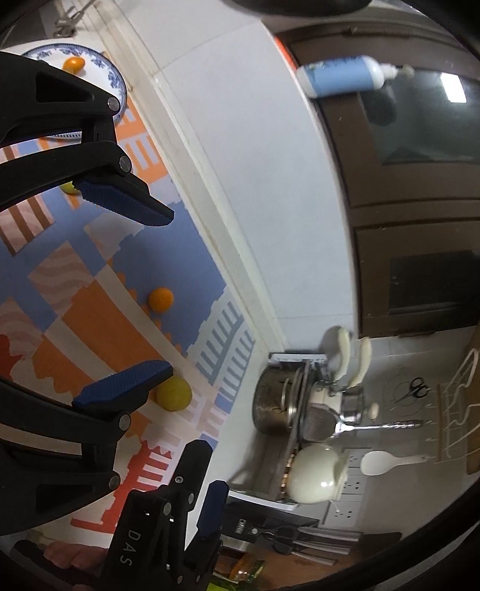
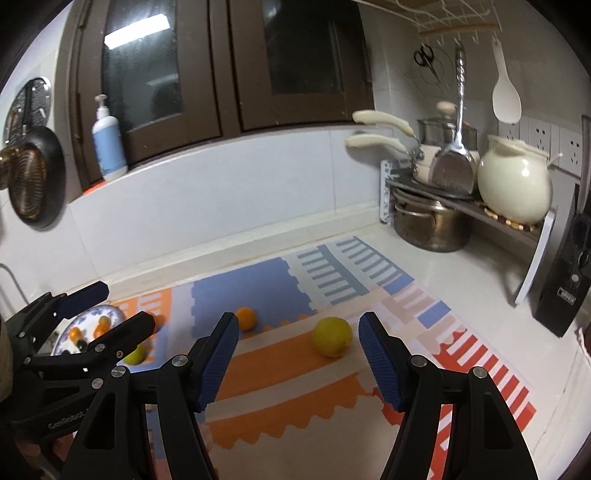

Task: Organize fruits
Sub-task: 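Move both open grippers away from the plate toward the remaining fruits on the mat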

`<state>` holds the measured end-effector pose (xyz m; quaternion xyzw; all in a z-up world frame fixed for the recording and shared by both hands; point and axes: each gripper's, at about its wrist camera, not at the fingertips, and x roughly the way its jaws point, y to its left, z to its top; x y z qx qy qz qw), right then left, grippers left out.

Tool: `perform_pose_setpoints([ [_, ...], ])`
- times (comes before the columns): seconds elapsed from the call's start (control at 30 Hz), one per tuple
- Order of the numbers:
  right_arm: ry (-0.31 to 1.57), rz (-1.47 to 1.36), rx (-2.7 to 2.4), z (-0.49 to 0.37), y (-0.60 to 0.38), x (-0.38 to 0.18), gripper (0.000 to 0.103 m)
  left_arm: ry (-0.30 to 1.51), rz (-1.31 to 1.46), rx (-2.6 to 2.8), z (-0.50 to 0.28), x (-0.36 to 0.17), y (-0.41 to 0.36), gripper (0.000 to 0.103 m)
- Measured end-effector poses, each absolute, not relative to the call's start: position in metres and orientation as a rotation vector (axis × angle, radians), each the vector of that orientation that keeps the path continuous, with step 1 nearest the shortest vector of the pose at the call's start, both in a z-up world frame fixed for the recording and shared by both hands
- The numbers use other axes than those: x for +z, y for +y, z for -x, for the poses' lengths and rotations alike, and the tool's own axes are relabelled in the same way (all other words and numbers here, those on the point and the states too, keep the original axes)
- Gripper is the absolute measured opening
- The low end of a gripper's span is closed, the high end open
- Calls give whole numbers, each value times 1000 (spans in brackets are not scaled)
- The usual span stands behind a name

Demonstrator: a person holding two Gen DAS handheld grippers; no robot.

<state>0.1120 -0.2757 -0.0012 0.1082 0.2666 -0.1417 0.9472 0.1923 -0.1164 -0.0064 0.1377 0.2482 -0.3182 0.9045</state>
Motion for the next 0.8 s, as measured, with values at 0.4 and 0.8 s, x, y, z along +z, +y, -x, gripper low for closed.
perform_pose_setpoints([
  [0.4,625,-252,-333,-142,-300,-45,68,580,-339,-692,-235,-47,-148,74],
  [0.8,719,-300,-365,-178,-318,-87,68,710,-323,-712,-285,-82,-174,74],
])
